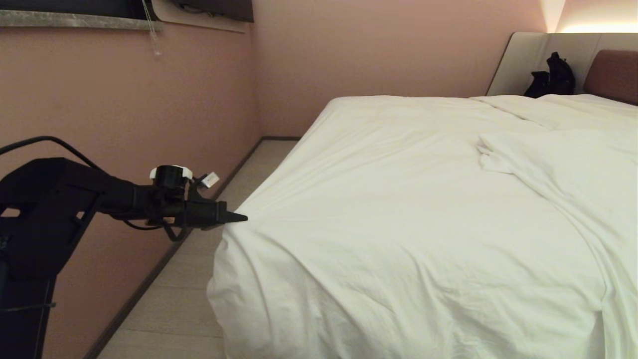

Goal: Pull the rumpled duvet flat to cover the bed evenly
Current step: Flatten the corners of the folded blanket

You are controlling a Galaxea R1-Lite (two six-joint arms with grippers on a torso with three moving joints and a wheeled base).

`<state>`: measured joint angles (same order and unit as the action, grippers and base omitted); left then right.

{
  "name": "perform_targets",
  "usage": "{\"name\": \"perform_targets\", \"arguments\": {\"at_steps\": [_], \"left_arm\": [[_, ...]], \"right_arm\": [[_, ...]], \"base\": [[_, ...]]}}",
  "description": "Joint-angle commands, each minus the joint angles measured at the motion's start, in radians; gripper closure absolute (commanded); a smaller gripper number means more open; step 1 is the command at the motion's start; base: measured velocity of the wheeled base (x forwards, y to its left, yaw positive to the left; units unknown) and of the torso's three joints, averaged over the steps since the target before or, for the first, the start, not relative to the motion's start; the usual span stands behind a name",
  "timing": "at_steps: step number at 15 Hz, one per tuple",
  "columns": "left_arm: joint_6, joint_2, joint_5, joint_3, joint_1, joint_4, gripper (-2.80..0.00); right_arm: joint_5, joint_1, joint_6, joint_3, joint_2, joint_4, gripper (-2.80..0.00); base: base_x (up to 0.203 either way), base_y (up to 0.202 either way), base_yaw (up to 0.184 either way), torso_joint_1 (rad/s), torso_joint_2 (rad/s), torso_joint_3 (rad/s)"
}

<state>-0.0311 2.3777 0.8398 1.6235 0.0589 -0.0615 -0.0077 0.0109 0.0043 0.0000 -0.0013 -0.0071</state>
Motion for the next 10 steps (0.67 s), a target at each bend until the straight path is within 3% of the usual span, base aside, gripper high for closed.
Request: {"name": "perform_targets", "arguments": {"at_steps": [1,3,4,10], "left_arm": [[0.001,0.000,0.004,-0.005,0.000,-0.001,0.00],[0.008,0.000,0.002,-0.013,0.000,0.002,0.00],[0.008,0.000,0.001,-0.014,0.001,0.002,-2.80],[0.059,-0.048,0.005,-0.073,0.004,0.002,-2.80]], "right_arm": [[0.000,0.000,0.000,0.000,0.001,-0.001,0.00],[0.000,0.000,0.000,0.000,0.001,-0.001,0.00],[0.000,0.000,0.000,0.000,0.001,-0.001,0.00],[0.000,0.000,0.000,0.000,0.001,-0.001,0.00]], "base": [[0.000,0.000,0.000,0.000,0.00,0.000],[0.000,0.000,0.000,0.000,0.00,0.000],[0.000,0.000,0.000,0.000,0.00,0.000],[0.000,0.000,0.000,0.000,0.00,0.000]]}}
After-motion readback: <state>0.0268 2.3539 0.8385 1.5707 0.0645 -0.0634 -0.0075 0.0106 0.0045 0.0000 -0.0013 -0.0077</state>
